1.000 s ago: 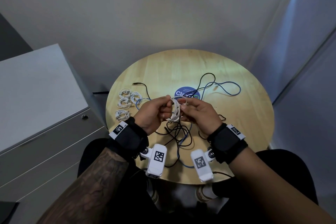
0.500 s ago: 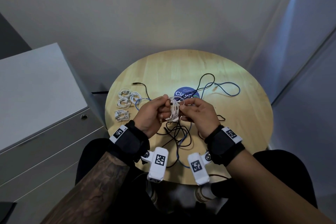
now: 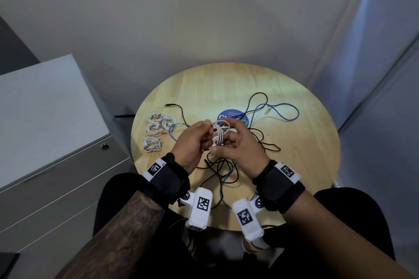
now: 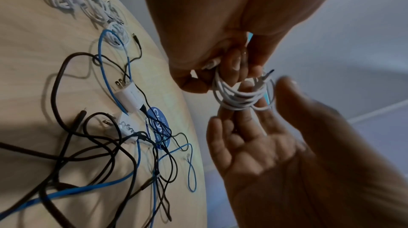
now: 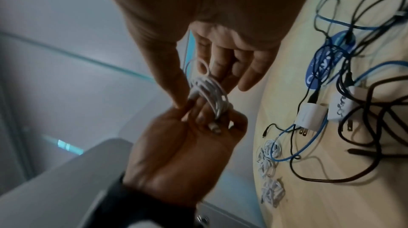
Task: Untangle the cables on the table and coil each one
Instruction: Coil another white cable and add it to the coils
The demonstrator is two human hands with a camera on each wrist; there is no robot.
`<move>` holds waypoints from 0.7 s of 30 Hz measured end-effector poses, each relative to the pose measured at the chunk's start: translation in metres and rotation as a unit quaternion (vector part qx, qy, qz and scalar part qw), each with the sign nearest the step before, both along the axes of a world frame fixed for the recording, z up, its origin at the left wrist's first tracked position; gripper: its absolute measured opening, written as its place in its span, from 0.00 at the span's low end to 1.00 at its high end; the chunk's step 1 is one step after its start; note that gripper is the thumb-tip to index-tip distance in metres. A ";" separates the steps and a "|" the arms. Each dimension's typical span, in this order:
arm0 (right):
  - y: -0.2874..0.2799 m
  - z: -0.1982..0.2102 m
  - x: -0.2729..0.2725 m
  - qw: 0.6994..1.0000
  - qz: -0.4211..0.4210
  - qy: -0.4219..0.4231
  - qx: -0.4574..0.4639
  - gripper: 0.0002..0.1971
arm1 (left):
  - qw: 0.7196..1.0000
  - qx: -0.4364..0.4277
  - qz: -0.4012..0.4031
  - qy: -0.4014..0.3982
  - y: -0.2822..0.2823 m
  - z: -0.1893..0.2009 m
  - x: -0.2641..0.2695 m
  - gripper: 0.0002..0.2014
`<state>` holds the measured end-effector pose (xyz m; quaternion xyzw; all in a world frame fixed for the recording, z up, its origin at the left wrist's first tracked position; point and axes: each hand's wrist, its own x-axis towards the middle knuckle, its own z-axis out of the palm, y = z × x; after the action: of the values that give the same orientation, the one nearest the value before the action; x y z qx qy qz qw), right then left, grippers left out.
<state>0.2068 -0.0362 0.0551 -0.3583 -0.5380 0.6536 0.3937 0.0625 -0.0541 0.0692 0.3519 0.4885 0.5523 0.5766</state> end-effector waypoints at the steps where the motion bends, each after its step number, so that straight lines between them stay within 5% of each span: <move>1: -0.002 -0.001 -0.003 1.000 -0.011 -0.012 0.017 0.31 | 1.000 0.008 -0.003 0.007 0.000 -0.001 0.002 0.16; 7: 0.002 0.012 -0.005 0.997 -0.077 0.019 0.021 0.07 | 0.999 0.032 -0.005 0.018 -0.002 0.003 0.010 0.13; 12: 0.013 0.017 0.004 0.996 -0.083 -0.030 0.006 0.02 | 0.999 0.033 -0.030 -0.005 -0.003 0.012 0.004 0.12; 16: 0.020 0.020 0.009 0.998 -0.036 -0.025 -0.035 0.08 | 0.991 0.064 -0.059 0.097 -0.006 0.007 0.000 0.04; 19: 0.021 0.021 0.010 0.999 -0.014 -0.024 -0.040 0.07 | 0.987 0.070 -0.063 0.130 -0.005 0.009 -0.002 0.14; 21: 0.021 0.026 0.014 0.999 -0.003 -0.027 -0.024 0.05 | 0.984 0.071 -0.056 0.151 -0.004 0.011 -0.004 0.09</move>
<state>0.2208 -0.0152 0.0808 -0.3864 -0.5315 0.6555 0.3721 0.0585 -0.0582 0.0800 0.4985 0.5091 0.4924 0.4998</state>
